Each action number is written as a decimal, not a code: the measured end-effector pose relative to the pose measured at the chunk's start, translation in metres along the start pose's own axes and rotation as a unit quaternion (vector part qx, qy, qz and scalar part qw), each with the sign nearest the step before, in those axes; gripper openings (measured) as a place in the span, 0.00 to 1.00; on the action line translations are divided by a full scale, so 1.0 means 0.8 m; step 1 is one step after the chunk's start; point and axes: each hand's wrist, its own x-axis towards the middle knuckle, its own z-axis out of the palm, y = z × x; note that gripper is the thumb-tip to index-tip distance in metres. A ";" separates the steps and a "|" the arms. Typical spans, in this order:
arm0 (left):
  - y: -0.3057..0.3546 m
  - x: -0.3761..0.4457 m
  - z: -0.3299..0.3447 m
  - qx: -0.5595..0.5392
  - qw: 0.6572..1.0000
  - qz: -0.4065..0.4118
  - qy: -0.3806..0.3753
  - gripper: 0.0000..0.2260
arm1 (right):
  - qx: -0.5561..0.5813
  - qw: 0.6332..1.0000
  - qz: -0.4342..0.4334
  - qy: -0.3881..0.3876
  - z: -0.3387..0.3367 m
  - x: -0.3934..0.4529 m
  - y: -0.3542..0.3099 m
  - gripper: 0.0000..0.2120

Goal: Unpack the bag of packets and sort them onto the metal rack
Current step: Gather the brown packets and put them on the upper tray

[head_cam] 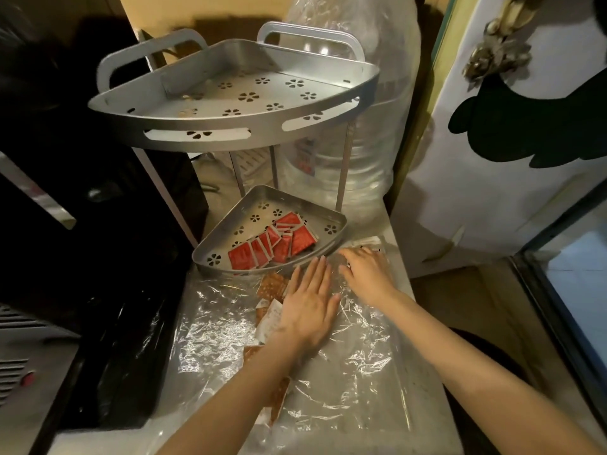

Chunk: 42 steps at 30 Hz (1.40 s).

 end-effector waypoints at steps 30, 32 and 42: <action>-0.006 -0.014 0.023 -0.020 0.999 0.010 -0.045 0.36 | 0.137 0.980 0.072 -0.127 -0.022 0.025 0.006 0.07; -0.005 -0.014 0.022 -0.022 0.998 0.014 -0.049 0.39 | 0.185 0.975 0.070 -0.106 -0.029 0.019 0.013 0.12; -0.008 -0.012 0.028 -0.020 0.999 0.017 -0.037 0.42 | 0.308 0.943 0.127 -0.023 -0.050 -0.021 0.058 0.07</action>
